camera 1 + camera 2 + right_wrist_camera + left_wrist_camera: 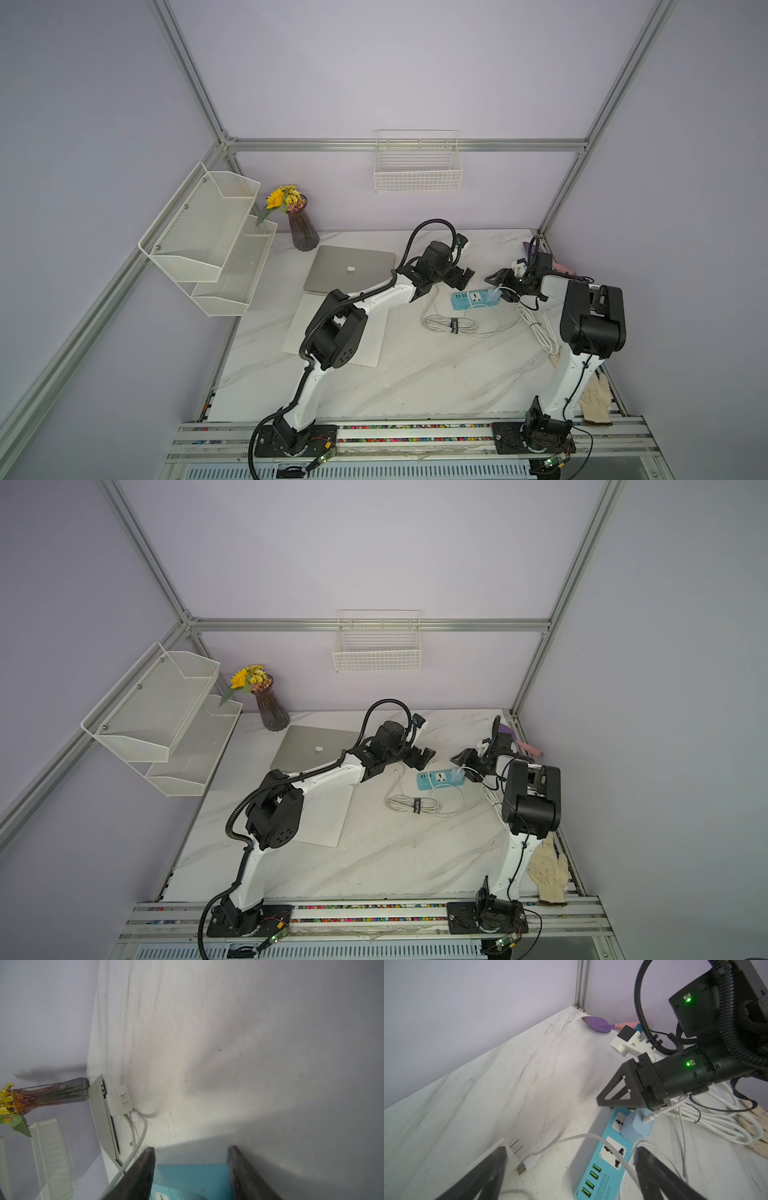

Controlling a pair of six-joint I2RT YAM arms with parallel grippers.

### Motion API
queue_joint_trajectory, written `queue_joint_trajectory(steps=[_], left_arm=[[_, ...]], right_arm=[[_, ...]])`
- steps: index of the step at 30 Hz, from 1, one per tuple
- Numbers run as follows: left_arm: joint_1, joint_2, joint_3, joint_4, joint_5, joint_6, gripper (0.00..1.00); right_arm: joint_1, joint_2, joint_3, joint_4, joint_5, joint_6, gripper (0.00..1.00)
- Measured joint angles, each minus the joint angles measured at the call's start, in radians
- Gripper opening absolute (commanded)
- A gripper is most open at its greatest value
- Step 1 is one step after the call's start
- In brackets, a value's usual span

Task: Unplug the laptop charger
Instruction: Move the socket to the center of the board, then remove the charging cable from the plug.

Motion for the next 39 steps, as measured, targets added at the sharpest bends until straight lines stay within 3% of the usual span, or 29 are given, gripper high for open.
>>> queue_joint_trajectory(steps=[6, 12, 16, 19, 25, 39], left_arm=[[0.016, -0.001, -0.011, 0.028, 0.034, 0.03, 0.95], [0.012, -0.009, -0.074, 0.106, 0.14, 0.097, 0.94], [-0.012, 0.019, 0.014, 0.101, 0.171, 0.166, 0.89], [-0.041, 0.049, 0.087, 0.129, 0.197, 0.198, 0.77], [-0.084, 0.18, 0.239, 0.144, 0.234, 0.239, 0.78], [-0.072, 0.305, 0.261, 0.131, 0.267, 0.244, 0.76]], right_arm=[[0.005, -0.052, -0.035, 0.014, -0.01, 0.032, 0.6], [0.007, -0.081, 0.023, -0.019, 0.01, 0.026, 0.6], [0.007, -0.143, 0.082, -0.063, 0.072, -0.007, 0.6], [0.007, -0.205, 0.114, -0.09, 0.115, -0.035, 0.6], [0.007, -0.277, 0.127, -0.101, 0.15, -0.067, 0.6], [0.007, -0.293, 0.103, -0.086, 0.1, -0.077, 0.59]])
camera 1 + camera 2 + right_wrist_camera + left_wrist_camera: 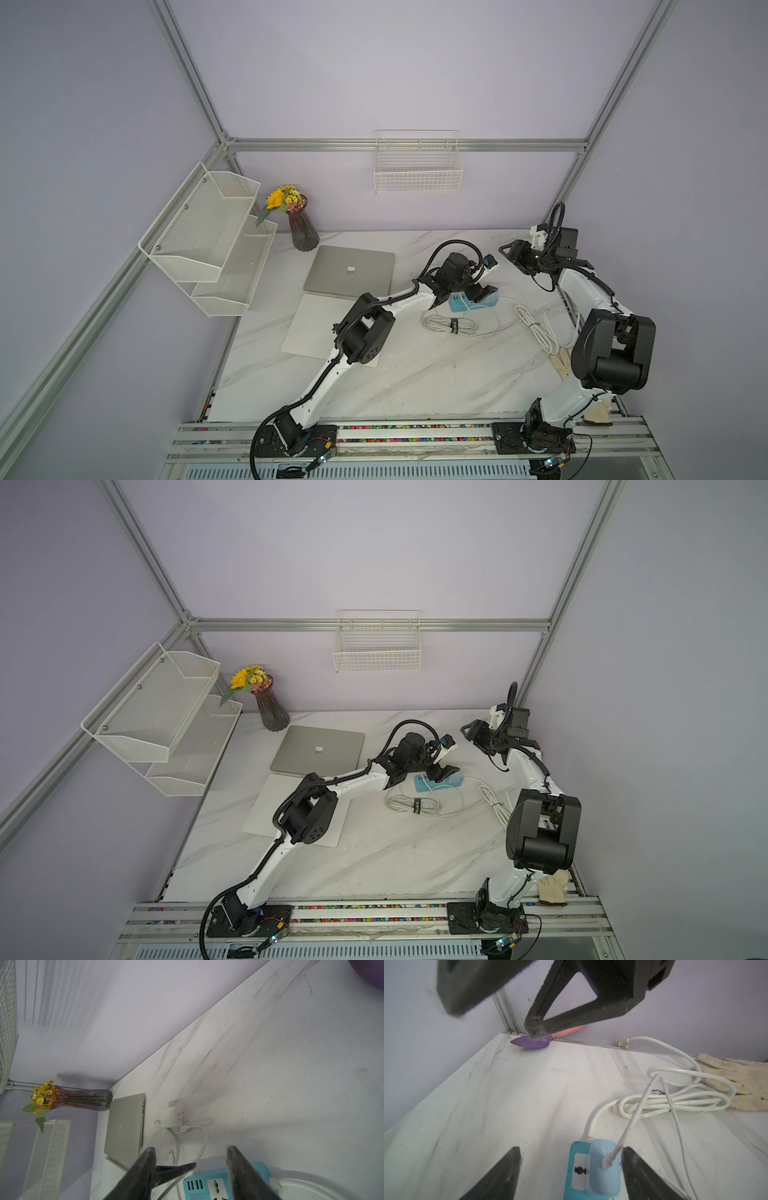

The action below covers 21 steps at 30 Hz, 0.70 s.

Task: Unplug the laptop charger
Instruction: Remove the charging cable from the plug.

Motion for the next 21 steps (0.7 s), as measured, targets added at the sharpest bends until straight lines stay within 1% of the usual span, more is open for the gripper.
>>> queue_joint_trajectory(steps=[3, 7, 16, 18, 21], left_arm=[[0.0, 0.006, 0.002, 0.007, 0.018, -0.016, 0.72], [-0.001, 0.011, -0.013, 0.023, 0.039, -0.034, 0.72], [-0.005, 0.011, -0.122, 0.113, 0.083, -0.045, 0.71], [-0.006, 0.016, -0.122, 0.109, 0.084, -0.042, 0.7], [-0.008, 0.034, -0.085, 0.097, 0.082, -0.039, 0.66]], right_arm=[[0.0, 0.0, -0.019, 0.013, -0.019, 0.005, 0.58], [0.0, 0.001, -0.033, 0.025, -0.039, 0.015, 0.58], [0.0, 0.042, -0.045, 0.067, -0.058, 0.025, 0.55], [0.0, 0.055, -0.049, 0.069, -0.063, 0.027, 0.55], [0.0, 0.065, -0.056, 0.069, -0.066, 0.031, 0.55]])
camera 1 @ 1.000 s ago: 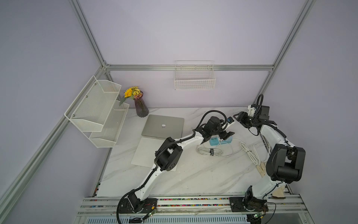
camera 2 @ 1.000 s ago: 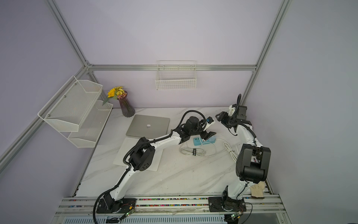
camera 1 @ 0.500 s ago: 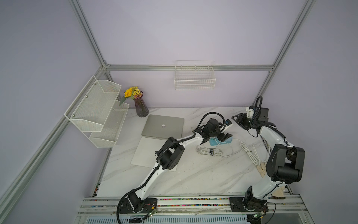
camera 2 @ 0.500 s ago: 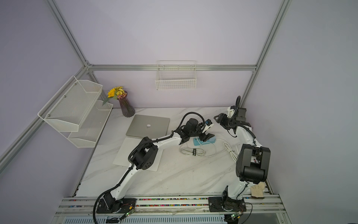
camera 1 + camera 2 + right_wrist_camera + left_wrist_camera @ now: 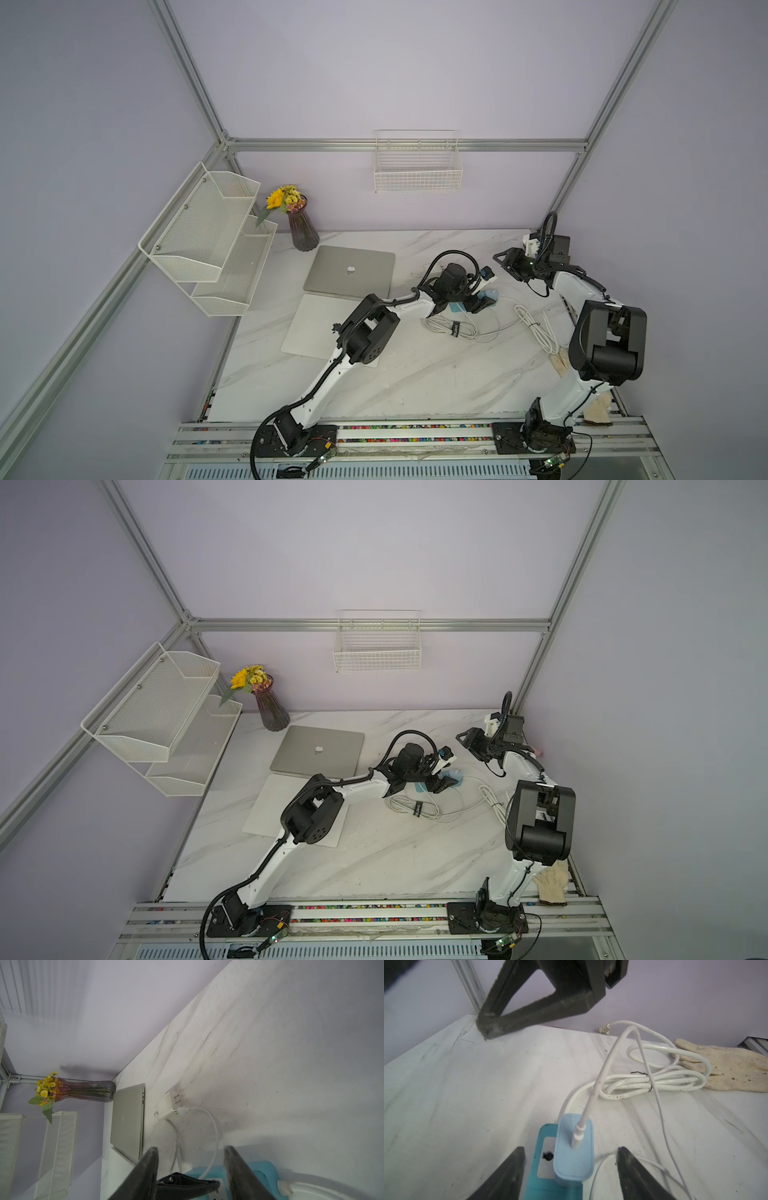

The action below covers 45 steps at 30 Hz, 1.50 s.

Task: Unplug the laptop charger
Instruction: Remove the charging cable from the plug.

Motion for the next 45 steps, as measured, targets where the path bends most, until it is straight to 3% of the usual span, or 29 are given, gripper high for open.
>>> queue_joint_trajectory(steps=[5, 14, 23, 29, 33, 39, 45], left_arm=[[-0.002, 0.023, 0.036, 0.005, 0.0, -0.002, 0.66], [-0.002, 0.051, 0.071, -0.004, 0.004, -0.014, 0.5], [-0.003, 0.051, 0.076, -0.041, 0.015, -0.032, 0.49], [-0.012, 0.051, 0.076, -0.056, 0.014, -0.038, 0.38], [-0.018, 0.051, 0.076, -0.061, 0.006, -0.038, 0.33], [-0.021, 0.051, 0.07, -0.068, -0.008, -0.033, 0.23], [-0.021, 0.045, -0.021, 0.008, -0.017, -0.024, 0.19]], right_arm=[[0.0, 0.0, -0.002, 0.01, -0.003, 0.006, 0.55], [0.0, 0.0, -0.002, 0.015, -0.016, 0.007, 0.54], [0.0, 0.0, -0.002, 0.015, -0.026, 0.006, 0.54], [0.0, 0.0, -0.003, 0.023, -0.035, 0.012, 0.54], [0.0, 0.0, -0.006, 0.017, -0.035, 0.006, 0.48], [0.024, -0.009, 0.012, -0.146, 0.083, -0.061, 0.55], [0.074, -0.096, 0.013, -0.337, 0.238, -0.135, 0.53]])
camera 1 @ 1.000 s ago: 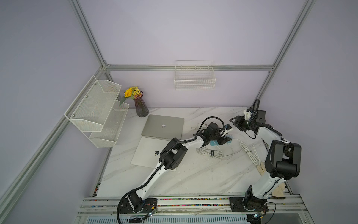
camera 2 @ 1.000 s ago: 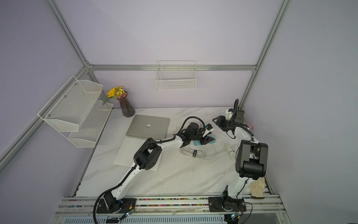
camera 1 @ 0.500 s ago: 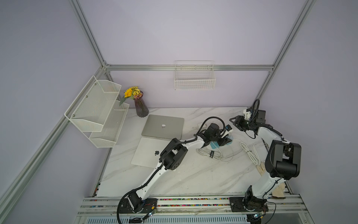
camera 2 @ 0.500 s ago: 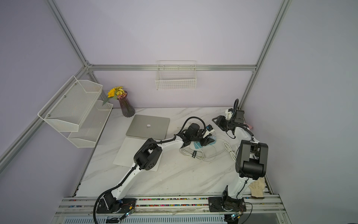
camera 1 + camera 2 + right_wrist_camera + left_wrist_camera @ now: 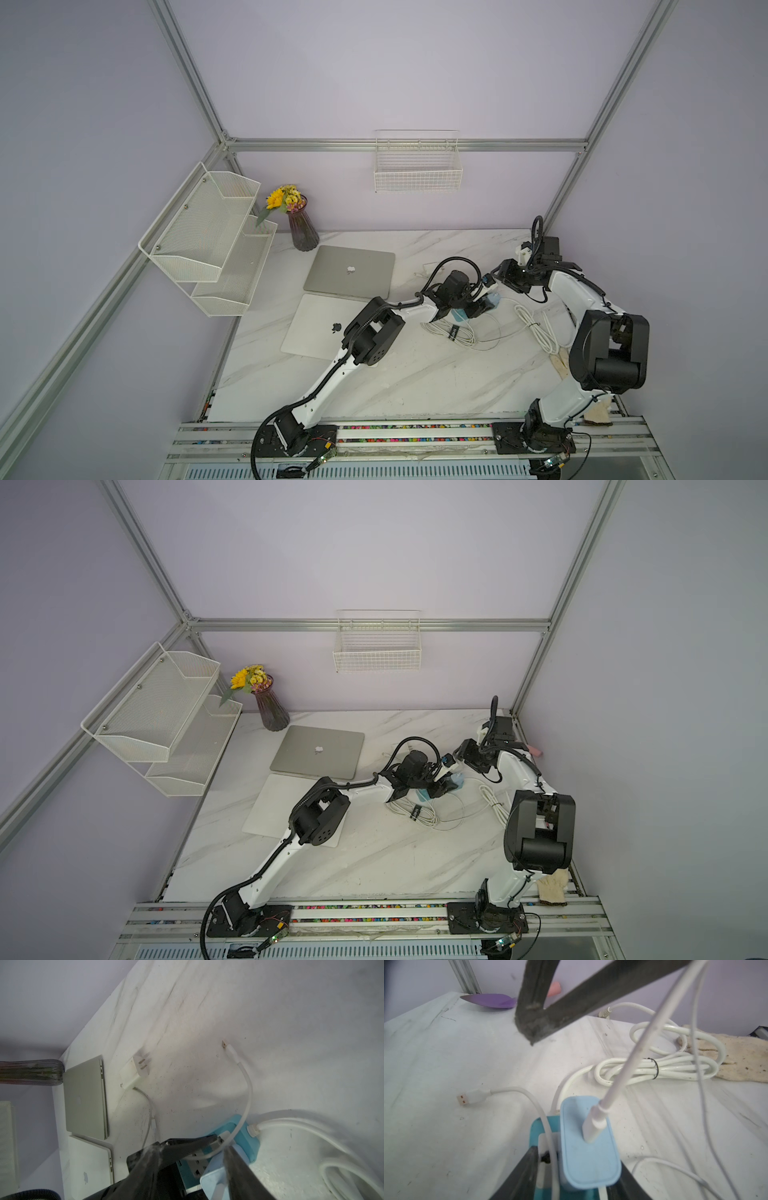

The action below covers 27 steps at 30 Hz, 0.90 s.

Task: Unplug the laptop charger
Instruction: Remove the charging cable from the plug.

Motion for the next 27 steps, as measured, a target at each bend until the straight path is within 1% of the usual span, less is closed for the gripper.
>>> queue_joint_trajectory(steps=[4, 8, 10, 11, 14, 15, 16, 18, 20, 24, 27], left_arm=[[0.0, -0.003, -0.018, 0.033, 0.0, -0.002, 0.17], [0.002, -0.003, -0.027, 0.049, 0.003, -0.002, 0.16], [0.002, -0.003, -0.031, 0.059, 0.005, -0.002, 0.14], [0.002, -0.003, -0.031, 0.06, 0.005, -0.002, 0.12], [0.003, -0.003, -0.032, 0.061, 0.006, -0.002, 0.11], [0.004, -0.003, -0.032, 0.061, 0.008, -0.002, 0.09], [0.005, -0.003, -0.032, 0.061, 0.009, -0.002, 0.05], [0.006, -0.003, -0.032, 0.06, 0.011, -0.001, 0.05], [0.007, -0.003, -0.032, 0.059, 0.014, -0.002, 0.0], [0.009, -0.003, -0.032, 0.056, 0.021, 0.0, 0.0], [0.011, -0.003, -0.031, 0.054, 0.026, -0.001, 0.0]], right_arm=[[0.017, 0.004, 0.034, -0.087, 0.06, -0.047, 0.5], [0.04, 0.029, 0.052, -0.108, 0.116, -0.07, 0.48], [0.046, 0.039, 0.06, -0.12, 0.134, -0.082, 0.43], [0.048, 0.045, 0.066, -0.125, 0.14, -0.087, 0.42], [0.057, 0.071, 0.08, -0.129, 0.163, -0.1, 0.37], [0.059, 0.08, 0.086, -0.129, 0.168, -0.104, 0.35], [0.062, 0.09, 0.093, -0.13, 0.174, -0.107, 0.35], [0.067, 0.105, 0.103, -0.13, 0.185, -0.111, 0.35], [0.072, 0.121, 0.118, -0.136, 0.194, -0.118, 0.35], [0.088, 0.156, 0.131, -0.15, 0.204, -0.122, 0.35], [0.093, 0.157, 0.135, -0.151, 0.208, -0.122, 0.35]])
